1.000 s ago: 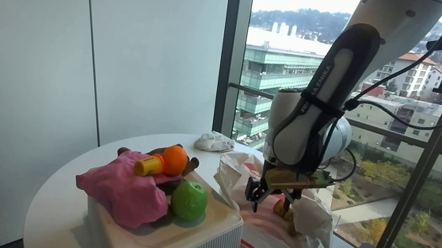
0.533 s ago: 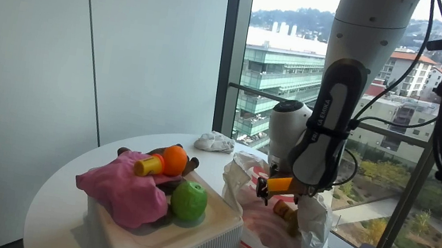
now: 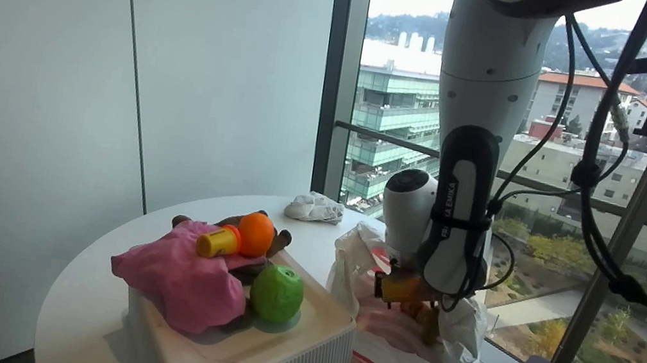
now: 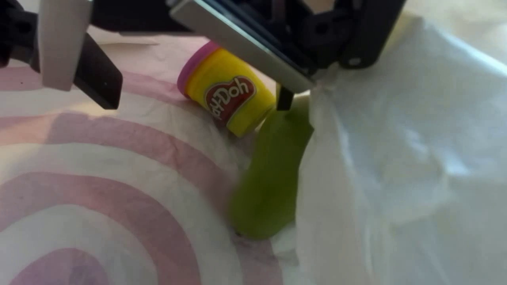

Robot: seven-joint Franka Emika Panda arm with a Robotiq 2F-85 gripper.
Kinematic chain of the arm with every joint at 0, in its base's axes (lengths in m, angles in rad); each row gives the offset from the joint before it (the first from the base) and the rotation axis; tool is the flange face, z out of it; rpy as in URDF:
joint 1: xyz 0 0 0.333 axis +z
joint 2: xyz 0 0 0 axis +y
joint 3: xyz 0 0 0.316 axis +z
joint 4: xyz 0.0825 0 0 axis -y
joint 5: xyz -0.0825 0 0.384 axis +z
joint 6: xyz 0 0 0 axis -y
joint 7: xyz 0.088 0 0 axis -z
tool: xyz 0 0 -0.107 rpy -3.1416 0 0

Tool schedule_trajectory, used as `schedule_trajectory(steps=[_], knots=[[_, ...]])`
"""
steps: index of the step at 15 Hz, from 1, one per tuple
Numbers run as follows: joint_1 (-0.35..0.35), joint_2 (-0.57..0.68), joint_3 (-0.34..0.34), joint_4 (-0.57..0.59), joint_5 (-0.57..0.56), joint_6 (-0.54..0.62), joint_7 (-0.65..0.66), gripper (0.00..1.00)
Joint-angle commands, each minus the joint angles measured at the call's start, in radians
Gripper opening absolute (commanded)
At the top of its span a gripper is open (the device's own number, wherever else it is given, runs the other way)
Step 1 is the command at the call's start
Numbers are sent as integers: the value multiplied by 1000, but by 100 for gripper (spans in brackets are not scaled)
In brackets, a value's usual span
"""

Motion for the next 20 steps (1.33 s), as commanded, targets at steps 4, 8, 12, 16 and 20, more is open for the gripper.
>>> schedule_trajectory(steps=[4,8,12,16,20], knots=[[122,148,-101,48,175,76,-37,75],[142,176,-80,39,418,88,-182,51],[156,167,-75,33,583,68,-306,31],[166,86,-79,15,680,29,-416,9],[163,97,-73,25,719,-23,-452,36]])
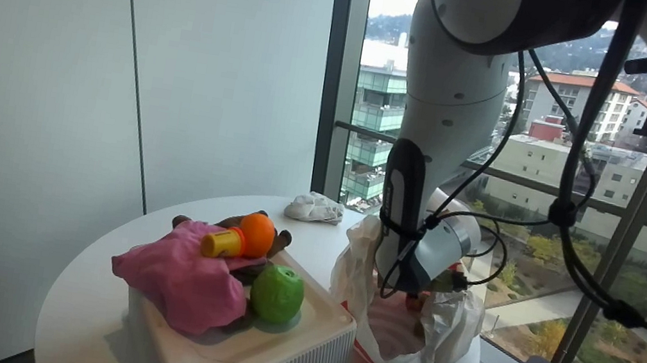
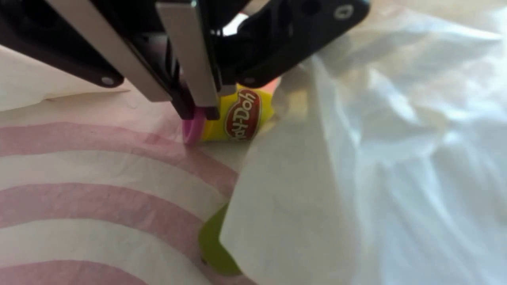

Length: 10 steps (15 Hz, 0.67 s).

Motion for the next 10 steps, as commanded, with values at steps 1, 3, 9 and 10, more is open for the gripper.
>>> schedule_trajectory(steps=[1,3,9,10], knots=[[12,-16,-3,-8,44,-37,-53,43],[22,-10,-16,-8,48,-38,-49,58],[-22,36,12,23,48,-48,-49,100],[-26,52,14,31,47,-46,-48,100]])
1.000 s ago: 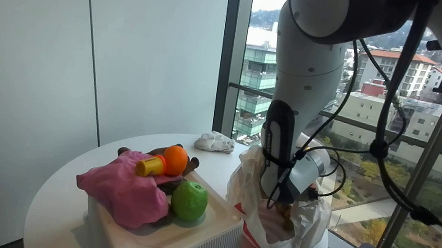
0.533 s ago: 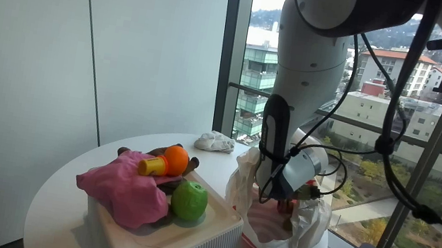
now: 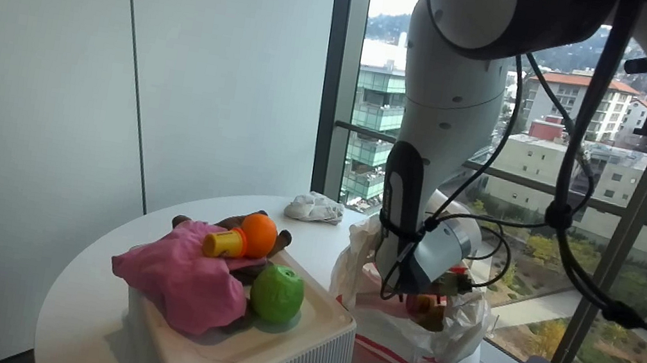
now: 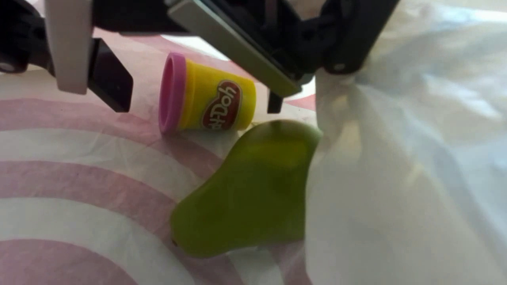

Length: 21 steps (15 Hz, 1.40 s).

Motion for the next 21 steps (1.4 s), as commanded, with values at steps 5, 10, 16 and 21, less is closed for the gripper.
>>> schedule_trajectory(steps=[5,10,16,21], knots=[[-36,100,16,67,32,15,-28,100],[-72,126,50,92,65,33,-20,100],[-103,120,92,93,111,75,-27,52],[-80,92,80,76,135,100,-46,37]])
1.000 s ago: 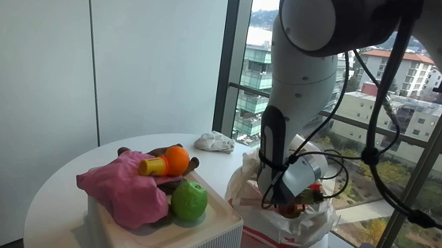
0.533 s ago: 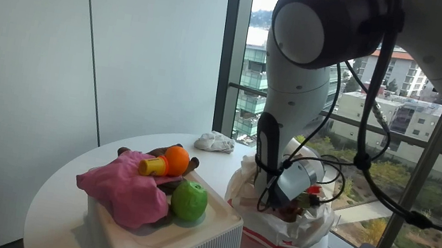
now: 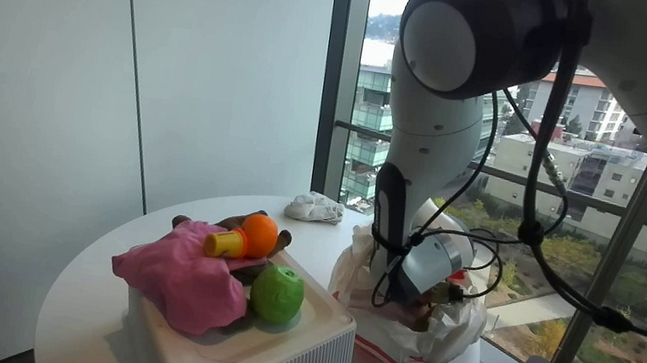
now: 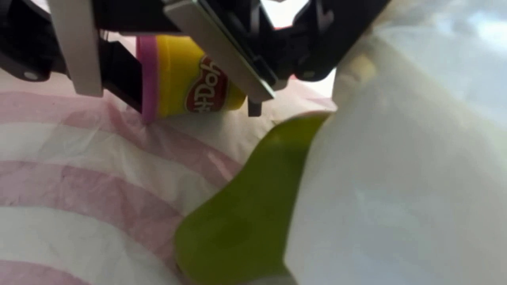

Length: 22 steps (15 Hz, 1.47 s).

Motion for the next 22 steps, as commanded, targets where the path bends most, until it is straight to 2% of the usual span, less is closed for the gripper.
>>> schedule_trajectory(steps=[1,4,6,8,10,12,14,15,16,18,19,20,22], knots=[[1,-68,21,-25,24,17,-68,36],[40,-205,6,-86,4,-34,-141,32],[57,-312,-3,-117,-20,-134,-198,32],[64,-410,-6,-129,-72,-266,-238,32],[116,-513,-49,-142,-111,-432,-269,32],[75,-615,-22,-139,-281,-606,-212,32],[-4,-731,59,-136,-397,-786,-219,32],[92,-773,-19,-135,-360,-873,-292,32],[80,-845,-1,-135,-383,-946,-318,32],[89,-952,11,-147,-425,-971,-346,32],[-97,-990,209,-144,-456,-958,-342,32],[-122,-1007,252,-145,-446,-934,-364,32],[-227,-1017,391,-151,-373,-859,-431,32]])
